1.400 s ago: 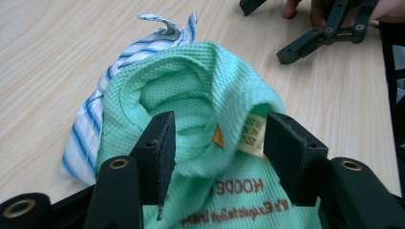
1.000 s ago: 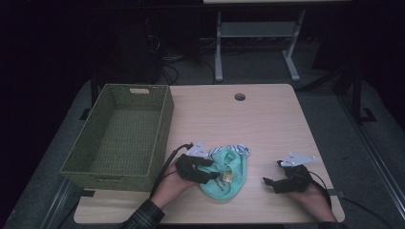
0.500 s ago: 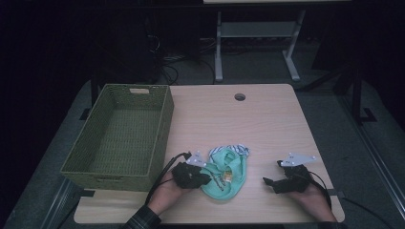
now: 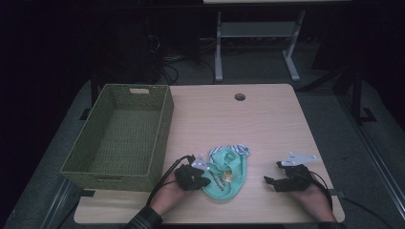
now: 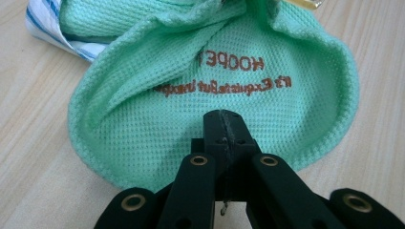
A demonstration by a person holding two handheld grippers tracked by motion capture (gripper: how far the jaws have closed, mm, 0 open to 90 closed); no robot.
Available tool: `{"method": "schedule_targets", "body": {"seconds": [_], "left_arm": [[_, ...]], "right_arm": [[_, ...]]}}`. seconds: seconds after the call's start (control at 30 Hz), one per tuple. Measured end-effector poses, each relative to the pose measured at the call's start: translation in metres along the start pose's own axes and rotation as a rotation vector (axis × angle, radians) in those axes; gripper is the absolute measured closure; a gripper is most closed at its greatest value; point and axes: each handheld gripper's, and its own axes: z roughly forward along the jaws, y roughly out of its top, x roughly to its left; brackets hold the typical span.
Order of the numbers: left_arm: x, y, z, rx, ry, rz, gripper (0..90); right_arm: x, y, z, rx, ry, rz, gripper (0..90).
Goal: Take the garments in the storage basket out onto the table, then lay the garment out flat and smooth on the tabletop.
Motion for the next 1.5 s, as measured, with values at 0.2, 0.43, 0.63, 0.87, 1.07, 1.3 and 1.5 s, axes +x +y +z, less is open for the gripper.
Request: {"method": "schedule_targets", "body": {"seconds": [0.2,0.43,0.63,0.87,1.07,1.3,1.5], "left_arm": [[0.001,0.0,0.001,-0.007,-0.01,-0.01,89.3],[-0.001,0.001,0.001,-0.009,-0.004,-0.024,89.3],[0.002,0.001,0.0,0.004,-0.01,-0.013,89.4],[0.001,0.0,0.001,-0.01,-0.013,-0.027,89.3],[0.002,0.001,0.001,-0.009,-0.017,-0.03,89.3],[0.002,0.0,0.001,-0.011,-0.019,-0.032,89.2],[0.003,0.0,0.0,-0.002,-0.022,-0.02,89.1]], "right_arm": [[-0.004,0.012,-0.004,-0.037,0.039,0.001,44.9],[-0.012,0.038,-0.001,-0.092,0.093,0.035,59.0],[-0.01,0.058,0.006,-0.099,0.101,0.006,62.4],[-0.012,0.076,0.017,-0.117,0.124,0.008,62.7],[-0.014,0.088,0.033,-0.103,0.127,0.02,62.0],[-0.022,0.088,0.049,-0.077,0.13,0.044,58.9],[-0.018,0.09,0.059,-0.074,0.164,0.043,53.9]]}}
